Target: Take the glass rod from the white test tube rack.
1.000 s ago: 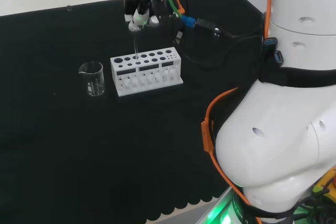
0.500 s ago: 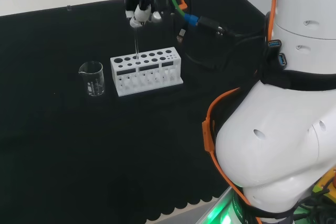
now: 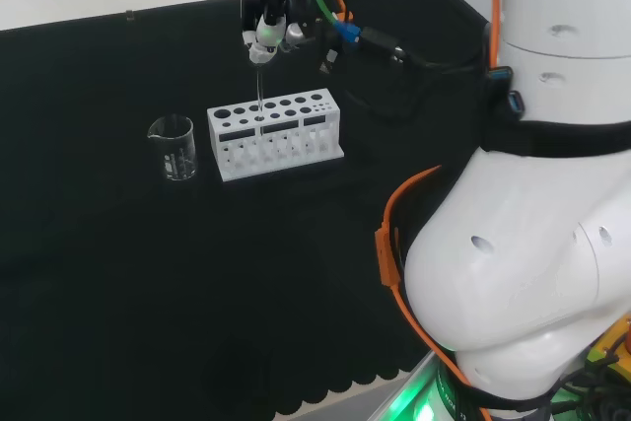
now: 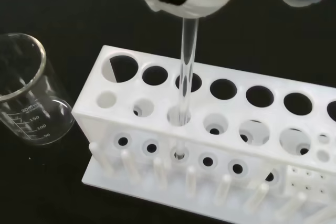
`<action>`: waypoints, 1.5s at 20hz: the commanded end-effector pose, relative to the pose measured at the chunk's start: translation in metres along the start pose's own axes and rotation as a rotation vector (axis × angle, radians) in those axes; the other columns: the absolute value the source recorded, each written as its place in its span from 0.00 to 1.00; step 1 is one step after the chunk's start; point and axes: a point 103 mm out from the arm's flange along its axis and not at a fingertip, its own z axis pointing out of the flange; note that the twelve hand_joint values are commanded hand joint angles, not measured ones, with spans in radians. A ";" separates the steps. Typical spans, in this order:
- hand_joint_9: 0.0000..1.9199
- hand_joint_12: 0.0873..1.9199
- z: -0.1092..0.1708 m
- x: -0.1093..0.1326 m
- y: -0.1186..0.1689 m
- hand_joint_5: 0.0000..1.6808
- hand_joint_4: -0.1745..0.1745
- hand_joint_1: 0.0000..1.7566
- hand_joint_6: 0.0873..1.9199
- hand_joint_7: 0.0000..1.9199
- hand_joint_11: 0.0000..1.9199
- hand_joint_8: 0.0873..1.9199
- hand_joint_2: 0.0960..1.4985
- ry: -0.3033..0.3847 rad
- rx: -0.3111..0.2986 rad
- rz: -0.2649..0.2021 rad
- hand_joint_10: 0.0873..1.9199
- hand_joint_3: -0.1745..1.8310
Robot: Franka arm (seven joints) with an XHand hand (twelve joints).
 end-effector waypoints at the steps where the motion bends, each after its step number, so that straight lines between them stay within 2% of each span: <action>1: 0.94 0.17 0.012 -0.008 0.010 0.61 0.00 0.71 0.41 0.83 0.90 0.11 0.52 0.039 0.096 0.016 0.00 0.10; 5: 0.94 0.16 0.015 -0.011 0.011 0.63 0.00 0.71 0.40 0.86 0.91 0.08 0.50 0.039 0.099 -0.002 0.00 0.11; 7: 0.94 0.17 0.014 -0.011 0.012 0.64 0.00 0.74 0.33 0.83 0.90 0.05 0.57 0.038 0.093 0.001 0.00 0.12; 10: 0.94 0.17 0.012 -0.012 0.010 0.67 0.00 0.75 0.27 0.81 0.89 0.04 0.61 0.042 0.055 -0.006 0.00 0.11; 13: 0.96 0.16 0.009 -0.015 0.006 0.70 0.00 0.75 0.21 0.79 0.88 0.11 0.62 0.040 0.006 -0.017 0.00 0.10; 18: 0.99 0.17 0.001 -0.014 0.002 0.70 0.00 0.75 0.21 0.74 0.89 0.22 0.62 0.028 -0.046 -0.031 0.00 0.11; 23: 0.99 0.18 -0.008 -0.010 -0.003 0.69 0.00 0.75 0.22 0.73 0.89 0.25 0.62 0.021 -0.050 -0.049 0.00 0.11; 29: 0.99 0.19 -0.019 -0.008 -0.010 0.68 0.00 0.75 0.23 0.72 0.88 0.27 0.62 0.005 -0.049 -0.023 0.00 0.12; 30: 0.99 0.19 -0.022 -0.008 -0.012 0.68 0.00 0.75 0.23 0.72 0.88 0.27 0.62 0.005 -0.049 0.034 0.00 0.12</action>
